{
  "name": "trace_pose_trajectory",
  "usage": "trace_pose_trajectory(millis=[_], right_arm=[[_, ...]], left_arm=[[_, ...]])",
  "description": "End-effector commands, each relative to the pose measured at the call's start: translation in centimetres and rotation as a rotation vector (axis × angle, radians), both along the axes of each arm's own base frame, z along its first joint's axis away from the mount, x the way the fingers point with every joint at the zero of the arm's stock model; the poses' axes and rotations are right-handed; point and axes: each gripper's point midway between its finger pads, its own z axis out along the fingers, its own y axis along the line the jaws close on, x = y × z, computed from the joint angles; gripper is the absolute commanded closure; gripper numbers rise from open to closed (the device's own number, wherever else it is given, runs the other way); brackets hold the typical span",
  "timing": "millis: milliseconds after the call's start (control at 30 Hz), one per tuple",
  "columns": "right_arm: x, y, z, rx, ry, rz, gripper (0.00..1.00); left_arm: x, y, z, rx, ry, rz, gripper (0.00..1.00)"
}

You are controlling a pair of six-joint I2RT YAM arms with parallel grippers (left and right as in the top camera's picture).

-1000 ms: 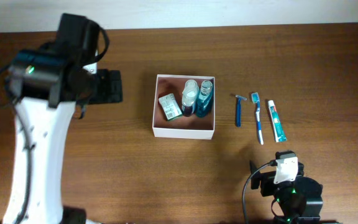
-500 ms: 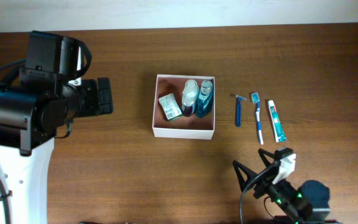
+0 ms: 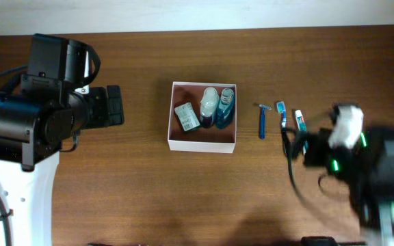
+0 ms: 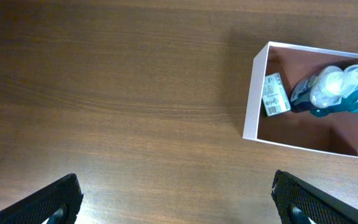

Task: Pack container
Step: 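Reach the right gripper to the blue razor and grasp it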

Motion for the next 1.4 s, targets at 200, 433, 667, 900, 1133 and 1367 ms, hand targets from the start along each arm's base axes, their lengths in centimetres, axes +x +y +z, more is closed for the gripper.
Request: trace_pose_trajectory(millis=[200,433,667,900,1133,1367], right_arm=[[8.6,0.3,-12.0,-0.116,0.388,0.026,0.01],[11.3,1.8,-19.4,-0.242,0.473,0.052,0.09],[12.1,2.2,-24.3,-0.237,0.547,0.016,0.37],[11.7,1.7,-27.1,-0.261,0.609,-0.014,0.52],[11.5,0.8,-27.0,-0.304,0.614,-0.034,0.88],[10.6,0.7,-23.0,-0.300,0.598,-0.037,0.96]], left_arm=[[-0.1,0.3,0.6,0.016,-0.019,-0.003,0.01],[-0.1,0.3,0.6,0.016,-0.019,-0.003,0.01],[-0.1,0.3,0.6,0.016,-0.019,-0.003,0.01],[-0.1,0.3,0.6,0.016,-0.019,-0.003,0.01],[-0.1,0.3,0.6,0.016,-0.019,-0.003,0.01],[-0.1,0.3,0.6,0.016,-0.019,-0.003,0.01]])
